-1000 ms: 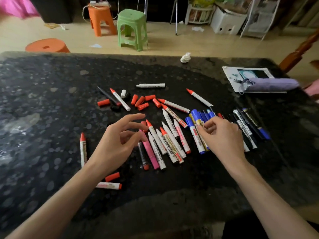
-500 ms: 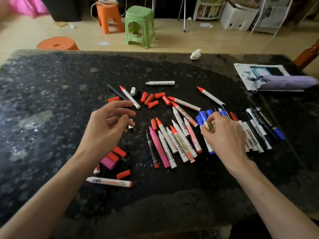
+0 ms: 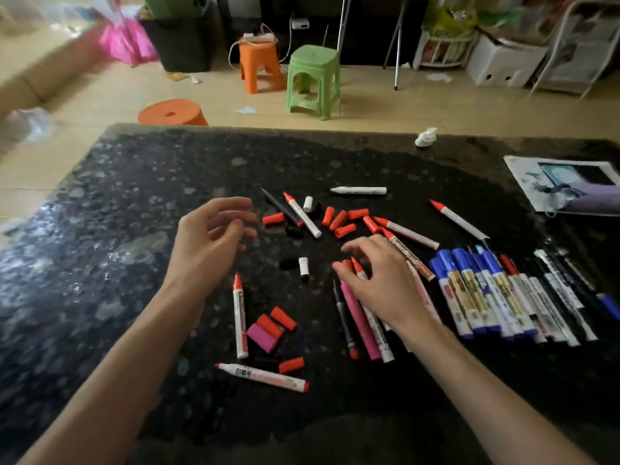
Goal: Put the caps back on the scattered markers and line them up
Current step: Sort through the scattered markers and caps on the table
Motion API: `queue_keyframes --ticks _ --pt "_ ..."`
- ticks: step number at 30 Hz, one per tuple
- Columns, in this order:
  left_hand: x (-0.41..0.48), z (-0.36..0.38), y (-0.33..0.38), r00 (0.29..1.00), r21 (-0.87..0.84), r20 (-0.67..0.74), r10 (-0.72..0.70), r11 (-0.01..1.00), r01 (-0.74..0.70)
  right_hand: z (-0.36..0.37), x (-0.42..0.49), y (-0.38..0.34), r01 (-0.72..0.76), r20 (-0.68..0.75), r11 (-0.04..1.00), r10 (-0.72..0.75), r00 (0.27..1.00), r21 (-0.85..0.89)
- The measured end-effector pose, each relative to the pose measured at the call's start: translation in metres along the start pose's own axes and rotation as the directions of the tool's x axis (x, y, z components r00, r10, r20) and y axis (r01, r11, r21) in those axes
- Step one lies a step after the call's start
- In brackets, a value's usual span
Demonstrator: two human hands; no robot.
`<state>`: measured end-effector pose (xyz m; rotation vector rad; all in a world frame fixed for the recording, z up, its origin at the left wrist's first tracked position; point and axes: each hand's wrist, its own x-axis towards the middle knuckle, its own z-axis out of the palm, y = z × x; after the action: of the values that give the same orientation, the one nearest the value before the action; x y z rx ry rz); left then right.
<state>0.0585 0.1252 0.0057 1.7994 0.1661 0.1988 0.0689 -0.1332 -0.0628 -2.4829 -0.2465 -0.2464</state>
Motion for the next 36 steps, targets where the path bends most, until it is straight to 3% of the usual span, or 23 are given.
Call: queue_keyframes --ticks 5,13,16,19,22,26,29,32,34,36 --pt "0.003 -0.001 -0.004 1.000 -0.004 -0.012 -0.016 1.000 0.016 0.057 0.071 -0.037 -0.027 0.023 0.998 0.025 0.999 0.051" --pt "0.005 -0.005 -0.009 0.998 0.045 0.044 -0.038 0.998 0.036 0.092 0.124 -0.054 -0.123 -0.031 0.979 0.119 0.992 -0.160" --pt "0.005 -0.009 -0.010 0.998 0.059 0.032 -0.048 0.997 0.046 0.092 0.130 -0.059 -0.201 -0.047 0.968 0.196 0.979 -0.153" --pt "0.008 -0.010 -0.015 0.996 0.047 0.004 -0.093 0.995 0.093 0.071 0.119 -0.066 -0.262 -0.017 0.952 0.268 0.963 0.157" --pt "0.010 -0.006 -0.018 0.985 -0.001 0.049 -0.166 0.986 0.166 0.051 0.085 -0.086 -0.211 0.153 0.805 0.150 0.977 0.555" --pt "0.006 -0.002 -0.023 0.983 -0.022 0.051 -0.179 0.983 0.180 0.061 0.037 -0.103 -0.159 0.223 0.742 0.012 0.975 0.651" --pt "0.008 -0.010 -0.024 0.973 -0.044 -0.010 -0.229 0.973 0.228 0.063 0.026 -0.088 -0.200 0.263 0.827 0.066 0.962 0.526" --pt "0.009 -0.017 -0.019 0.974 -0.001 -0.015 -0.227 0.974 0.227 0.054 0.032 -0.063 -0.209 0.073 0.949 0.197 0.978 0.238" --pt "0.010 -0.020 -0.019 0.981 0.039 0.000 -0.192 0.981 0.192 0.053 0.043 -0.053 -0.165 -0.012 0.981 0.167 0.986 0.105" --pt "0.012 -0.022 -0.022 0.984 0.073 0.040 -0.172 0.983 0.169 0.055 0.058 -0.049 -0.100 0.003 0.995 0.100 0.995 -0.022"
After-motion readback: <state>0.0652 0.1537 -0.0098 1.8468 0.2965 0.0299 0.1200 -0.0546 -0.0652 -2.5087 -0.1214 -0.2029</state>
